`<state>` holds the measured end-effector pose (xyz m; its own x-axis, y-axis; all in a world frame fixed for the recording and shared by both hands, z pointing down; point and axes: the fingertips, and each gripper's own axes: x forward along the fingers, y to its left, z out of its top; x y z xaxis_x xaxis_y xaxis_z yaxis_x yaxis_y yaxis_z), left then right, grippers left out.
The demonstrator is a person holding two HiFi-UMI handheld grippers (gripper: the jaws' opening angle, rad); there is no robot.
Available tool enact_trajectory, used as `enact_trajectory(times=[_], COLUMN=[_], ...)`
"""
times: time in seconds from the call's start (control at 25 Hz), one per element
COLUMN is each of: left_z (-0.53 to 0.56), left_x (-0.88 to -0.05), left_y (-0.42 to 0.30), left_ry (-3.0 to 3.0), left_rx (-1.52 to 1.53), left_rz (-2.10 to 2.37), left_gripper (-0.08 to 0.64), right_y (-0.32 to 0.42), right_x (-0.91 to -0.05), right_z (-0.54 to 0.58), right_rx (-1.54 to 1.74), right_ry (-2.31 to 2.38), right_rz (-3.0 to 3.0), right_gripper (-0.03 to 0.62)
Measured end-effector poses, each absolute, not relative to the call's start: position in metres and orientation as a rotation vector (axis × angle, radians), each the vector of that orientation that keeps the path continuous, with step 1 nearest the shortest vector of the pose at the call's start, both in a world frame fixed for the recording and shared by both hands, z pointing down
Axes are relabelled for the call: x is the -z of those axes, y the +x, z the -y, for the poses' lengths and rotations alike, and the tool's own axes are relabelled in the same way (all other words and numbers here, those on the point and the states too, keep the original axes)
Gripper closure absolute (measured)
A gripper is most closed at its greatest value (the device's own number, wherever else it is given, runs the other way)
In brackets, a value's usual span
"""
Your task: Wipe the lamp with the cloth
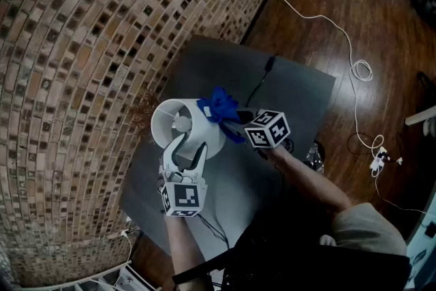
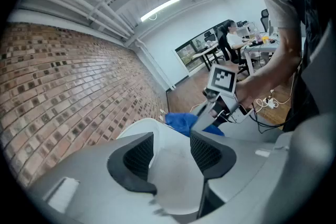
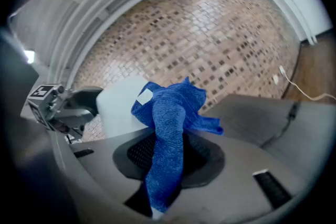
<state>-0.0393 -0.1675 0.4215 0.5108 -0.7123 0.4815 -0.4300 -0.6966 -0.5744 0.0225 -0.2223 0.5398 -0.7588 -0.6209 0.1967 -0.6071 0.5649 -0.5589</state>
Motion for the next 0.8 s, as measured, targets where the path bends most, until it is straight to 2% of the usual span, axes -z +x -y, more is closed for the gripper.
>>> enact_trajectory(times=[0.12, 0.2, 0.4, 0.48, 0.6, 0.8], left_z=[0.156, 0.144, 0.114, 0.105, 0.093, 0.079], left_x=[-0.425, -0.428, -0.434, -0.437, -0.442, -0.448], left_y=[-0.037, -0.035, -0.027, -0.024, -0.020, -0.020], left_ry=[-2.358, -2.338, -2.287, -2.272, -2.267, -2.269], left_rx=[1.000, 0.996, 0.979, 0.971, 0.957, 0.944], left_rz=[-0.904, -0.882, -0.843, -0.829, -0.815, -0.815], left_gripper=[0.353, 0.353, 0.351, 0.351, 0.353, 0.351], right_y=[0.042, 0.051, 0.041, 0.020, -0.006, 0.005], right_x=[-0.586, -0.577, -0.420, -0.382, -0.396, -0.495], right_z=[0.224, 0.226, 0.224, 0.216, 0.213, 0.245], right_rx=[1.185, 1.172, 0.737, 0.597, 0.597, 0.922], right_ry=[-1.139, -1.125, -0.711, -0.527, -0.338, -0.421], right_rz=[-2.685, -2.670, -2.738, -2.863, -3.031, -3.139], right_gripper=[0.472, 0.472, 0.472, 0.472, 0.472, 0.476])
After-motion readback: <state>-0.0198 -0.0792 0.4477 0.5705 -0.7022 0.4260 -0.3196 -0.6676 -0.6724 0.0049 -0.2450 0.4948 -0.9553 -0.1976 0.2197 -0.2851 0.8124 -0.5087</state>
